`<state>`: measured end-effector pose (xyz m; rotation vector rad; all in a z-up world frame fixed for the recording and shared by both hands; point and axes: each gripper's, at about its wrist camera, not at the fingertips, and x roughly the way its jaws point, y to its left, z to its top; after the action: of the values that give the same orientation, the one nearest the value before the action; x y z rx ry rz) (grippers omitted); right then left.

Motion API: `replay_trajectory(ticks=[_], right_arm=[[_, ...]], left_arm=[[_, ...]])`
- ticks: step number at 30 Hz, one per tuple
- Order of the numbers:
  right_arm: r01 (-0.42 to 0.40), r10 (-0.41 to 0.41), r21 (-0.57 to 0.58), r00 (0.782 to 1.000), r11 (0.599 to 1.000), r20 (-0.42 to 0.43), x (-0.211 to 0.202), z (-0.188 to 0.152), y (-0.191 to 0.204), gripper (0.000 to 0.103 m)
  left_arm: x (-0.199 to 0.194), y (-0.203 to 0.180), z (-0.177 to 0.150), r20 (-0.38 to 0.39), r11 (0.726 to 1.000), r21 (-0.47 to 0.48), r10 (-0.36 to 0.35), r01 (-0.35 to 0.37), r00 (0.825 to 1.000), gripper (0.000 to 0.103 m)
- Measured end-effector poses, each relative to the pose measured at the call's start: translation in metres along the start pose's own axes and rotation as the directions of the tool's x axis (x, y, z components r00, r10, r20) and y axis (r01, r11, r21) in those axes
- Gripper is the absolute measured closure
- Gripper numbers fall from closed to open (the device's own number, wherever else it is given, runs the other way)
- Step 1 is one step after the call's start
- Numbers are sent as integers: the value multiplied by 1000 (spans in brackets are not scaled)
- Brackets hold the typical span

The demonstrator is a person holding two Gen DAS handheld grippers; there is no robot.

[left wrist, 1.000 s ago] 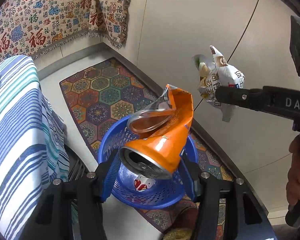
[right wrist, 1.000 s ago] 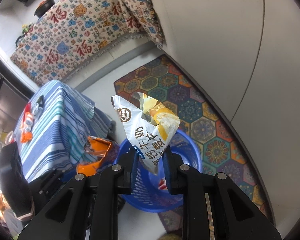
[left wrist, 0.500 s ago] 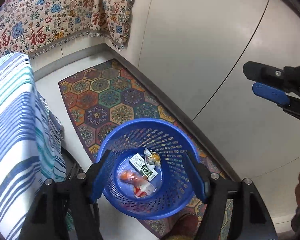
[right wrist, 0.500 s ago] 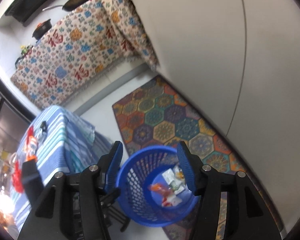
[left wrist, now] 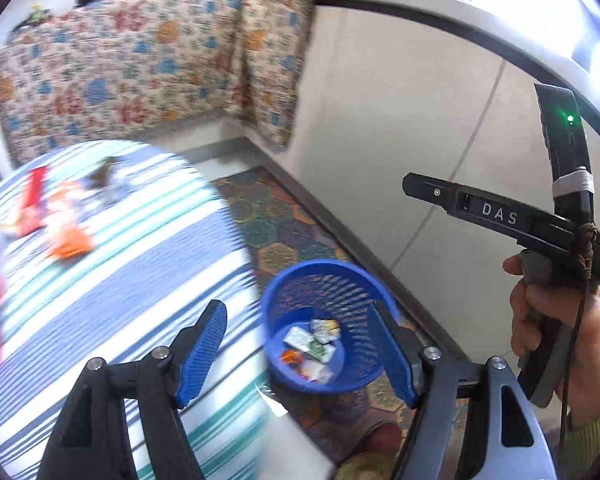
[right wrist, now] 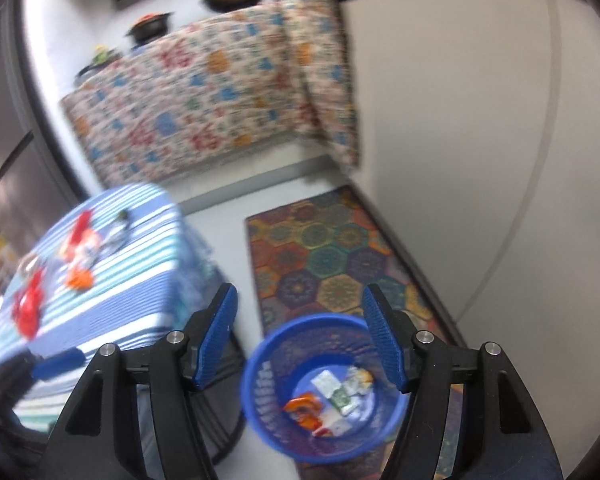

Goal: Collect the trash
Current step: 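Return both tools to the table above the remaining trash, then grasp the red plastic bag with the right tool while the left tool grasps the red can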

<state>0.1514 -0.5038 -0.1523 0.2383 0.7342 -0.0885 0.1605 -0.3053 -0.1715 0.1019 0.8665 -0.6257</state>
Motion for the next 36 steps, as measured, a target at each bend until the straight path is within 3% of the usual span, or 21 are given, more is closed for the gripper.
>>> replay_trajectory(ticks=[7,11,16,19,22,26,31,32,34,35,36], right_arm=[[-200,188,-193,979,960,-79,13,-24,123,34],[-287,256,-302,957,909,-137,24,-43,191,34],[-349,298,-379,936,857,-187,37,-63,255,34],[-384,328,-375,922,844,-206,43,-68,287,32],[-431,376,-336,901,838,-217,54,-68,317,23],[-500,444,-265,862,825,-245,68,-67,352,14],[-488,423,-195,856,851,-298,99,-66,370,13],[-489,423,-186,853,852,-306,104,-66,370,14],[-493,423,-181,848,851,-321,111,-66,370,43],[-490,414,-194,849,850,-328,112,-65,369,73],[-479,401,-214,857,851,-324,110,-64,367,73]], left_arm=[[-54,96,-54,-26,974,-106,200,-202,979,29],[-83,160,-82,-57,931,-186,309,-314,949,29],[-111,226,-105,-78,886,-248,384,-391,920,29],[-117,250,-115,-99,878,-239,403,-415,910,29],[-117,269,-121,-109,872,-240,412,-426,905,29],[-121,288,-129,-89,868,-286,399,-407,913,29],[-120,292,-127,-85,877,-265,393,-401,916,29],[-119,293,-127,-84,879,-262,390,-398,917,29],[-119,295,-125,-83,883,-259,384,-392,920,29],[-118,297,-123,-83,885,-260,378,-386,922,29],[-118,299,-122,-83,887,-263,370,-379,925,29]])
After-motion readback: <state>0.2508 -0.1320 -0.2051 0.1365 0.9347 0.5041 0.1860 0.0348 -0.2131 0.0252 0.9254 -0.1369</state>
